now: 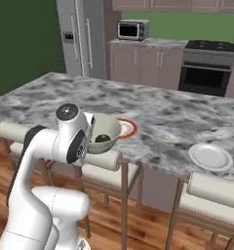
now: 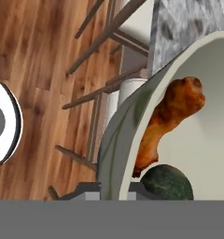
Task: Pick the chicken drumstick and squash from their plates and place them in the bowl. Then put the bowl in the fridge.
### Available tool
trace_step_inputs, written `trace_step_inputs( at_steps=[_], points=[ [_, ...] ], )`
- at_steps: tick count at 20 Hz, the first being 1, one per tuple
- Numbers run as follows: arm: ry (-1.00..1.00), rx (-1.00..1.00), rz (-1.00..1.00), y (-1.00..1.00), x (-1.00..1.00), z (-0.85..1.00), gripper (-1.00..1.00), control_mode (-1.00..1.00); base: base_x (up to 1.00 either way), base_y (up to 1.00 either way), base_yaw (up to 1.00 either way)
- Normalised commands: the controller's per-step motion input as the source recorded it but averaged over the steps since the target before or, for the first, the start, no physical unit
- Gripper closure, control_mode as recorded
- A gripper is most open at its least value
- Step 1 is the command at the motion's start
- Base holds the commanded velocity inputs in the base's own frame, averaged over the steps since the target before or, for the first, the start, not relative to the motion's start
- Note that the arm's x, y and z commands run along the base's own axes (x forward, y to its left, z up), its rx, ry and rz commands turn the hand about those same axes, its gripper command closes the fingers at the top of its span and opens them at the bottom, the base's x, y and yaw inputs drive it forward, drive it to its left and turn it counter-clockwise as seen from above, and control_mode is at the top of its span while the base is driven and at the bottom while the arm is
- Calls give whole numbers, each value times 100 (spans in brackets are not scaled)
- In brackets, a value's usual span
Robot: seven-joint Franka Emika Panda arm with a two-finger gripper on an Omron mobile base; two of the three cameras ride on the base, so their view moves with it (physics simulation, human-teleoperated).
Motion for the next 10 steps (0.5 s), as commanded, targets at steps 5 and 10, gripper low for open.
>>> trace_step_inputs(
  at_steps=[5, 10],
  points=[
    [0, 0, 0, 0, 0, 0, 100, 100, -1, 66, 53],
    [0, 0, 0, 0, 0, 0, 100, 100, 16, 76, 30]
  ],
)
